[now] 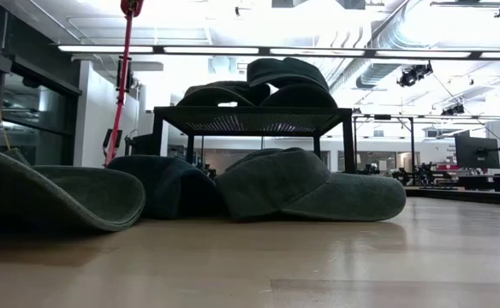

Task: Pick & Place hat
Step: Stack the bottom gray cap on top of the other gray cap on the shelf

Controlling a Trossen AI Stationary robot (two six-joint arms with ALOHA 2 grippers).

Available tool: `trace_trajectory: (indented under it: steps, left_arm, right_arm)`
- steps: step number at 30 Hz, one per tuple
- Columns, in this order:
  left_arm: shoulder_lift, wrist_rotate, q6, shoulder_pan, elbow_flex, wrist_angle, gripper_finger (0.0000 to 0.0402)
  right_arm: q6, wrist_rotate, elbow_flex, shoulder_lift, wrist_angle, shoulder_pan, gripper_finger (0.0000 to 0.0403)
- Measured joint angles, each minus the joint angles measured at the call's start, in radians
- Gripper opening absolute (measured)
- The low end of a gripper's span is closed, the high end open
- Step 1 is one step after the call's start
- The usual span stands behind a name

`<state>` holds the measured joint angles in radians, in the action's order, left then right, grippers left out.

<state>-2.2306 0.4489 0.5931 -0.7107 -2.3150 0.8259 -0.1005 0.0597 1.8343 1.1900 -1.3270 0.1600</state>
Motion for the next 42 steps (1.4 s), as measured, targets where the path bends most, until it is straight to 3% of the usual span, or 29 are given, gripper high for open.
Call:
trace_trajectory:
  steps: [4,7,12,18,22,24,26,29,36,39,42]
  left_arm:
    - [0.02,0.032,-0.177,0.042,0.001,-0.208,0.0186]
    - [0.033,-0.035,-0.32,0.083,0.0,-0.421,0.0186]
    - [0.03,-0.339,-0.475,0.168,0.001,-0.821,0.0186]
    - [0.031,-0.758,-0.505,0.251,0.0,-1.214,0.0186]
    - [0.031,-0.918,-0.45,0.282,0.0,-1.386,0.0186]
    - [0.031,-0.939,-0.422,0.293,0.0,-1.4,0.0186]
    - [0.031,-0.89,-0.408,0.305,0.0,-1.38,0.0186]
    - [0.029,-0.737,-0.411,0.341,-0.019,-1.338,0.0186]
    - [0.106,-0.494,-0.548,0.432,-0.038,-1.155,0.0186]
    - [0.175,-0.295,-0.641,0.452,-0.041,-0.966,0.0186]
    - [0.229,-0.015,-0.736,0.448,-0.043,-0.736,0.0186]
  right_arm:
    - [-0.014,0.0,0.0,0.0,0.0,0.0,0.0236]
    - [-0.032,0.0,0.0,0.0,0.0,0.0,0.0236]
    - [-0.06,0.02,0.0,0.0,-0.025,0.017,0.0236]
    - [-0.091,0.017,0.0,0.0,-0.083,0.098,0.0236]
    - [-0.155,0.008,0.0,0.0,-0.116,0.166,0.0236]
    - [-0.188,-0.005,-0.007,0.0,-0.116,0.21,0.0236]
    - [-0.217,-0.01,-0.032,-0.002,-0.115,0.253,0.0236]
    - [-0.288,-0.012,-0.094,-0.001,-0.109,0.325,0.0236]
    - [-0.434,0.002,-0.331,-0.001,0.006,0.479,0.0236]
    - [-0.493,0.027,-0.44,-0.001,0.121,0.533,0.0236]
    - [-0.55,0.048,-0.537,0.0,0.245,0.579,0.0236]
